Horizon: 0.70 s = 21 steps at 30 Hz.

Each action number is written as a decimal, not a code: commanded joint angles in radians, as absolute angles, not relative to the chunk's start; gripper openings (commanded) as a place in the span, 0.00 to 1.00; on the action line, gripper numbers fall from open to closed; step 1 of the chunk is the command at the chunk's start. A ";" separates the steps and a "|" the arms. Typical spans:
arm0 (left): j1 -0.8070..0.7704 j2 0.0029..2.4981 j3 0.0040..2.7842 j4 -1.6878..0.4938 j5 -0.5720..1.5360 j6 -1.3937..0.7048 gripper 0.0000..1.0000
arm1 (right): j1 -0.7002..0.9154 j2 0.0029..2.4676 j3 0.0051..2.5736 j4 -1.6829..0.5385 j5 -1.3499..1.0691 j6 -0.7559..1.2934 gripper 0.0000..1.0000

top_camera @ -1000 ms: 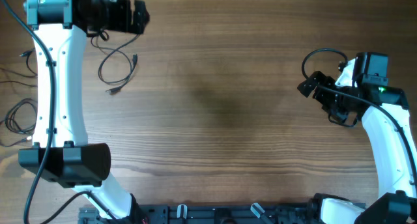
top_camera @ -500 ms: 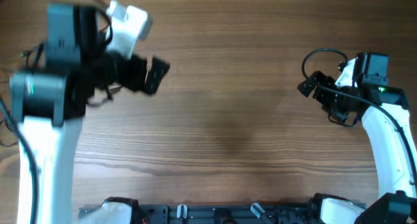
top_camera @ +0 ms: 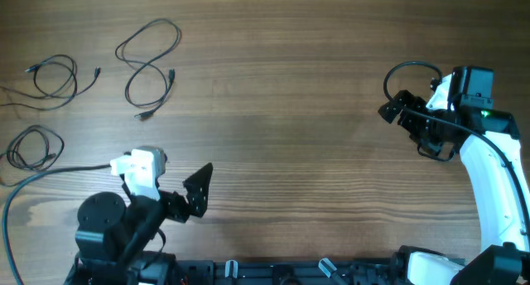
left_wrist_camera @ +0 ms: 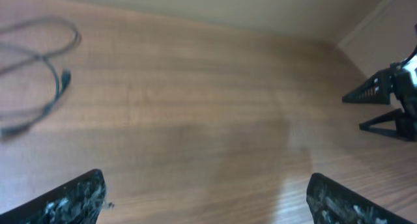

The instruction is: Untangle cables

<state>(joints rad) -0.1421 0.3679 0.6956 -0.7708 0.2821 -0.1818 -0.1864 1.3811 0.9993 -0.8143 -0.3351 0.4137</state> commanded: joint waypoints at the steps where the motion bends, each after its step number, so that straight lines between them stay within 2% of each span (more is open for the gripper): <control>1: -0.136 0.340 0.678 -0.883 0.265 -0.229 1.00 | -0.187 1.364 1.013 -0.815 -0.329 0.396 1.00; 8: -0.137 0.340 0.678 -1.075 0.265 -0.229 1.00 | -0.187 1.364 1.013 -0.815 -0.329 0.395 1.00; 16: -0.139 0.131 0.643 -1.068 0.253 -0.224 1.00 | -0.187 1.364 1.013 -0.815 -0.329 0.395 1.00; 21: -0.125 0.006 0.547 -0.919 0.226 -0.224 1.00 | -0.187 1.364 1.013 -0.815 -0.329 0.396 1.00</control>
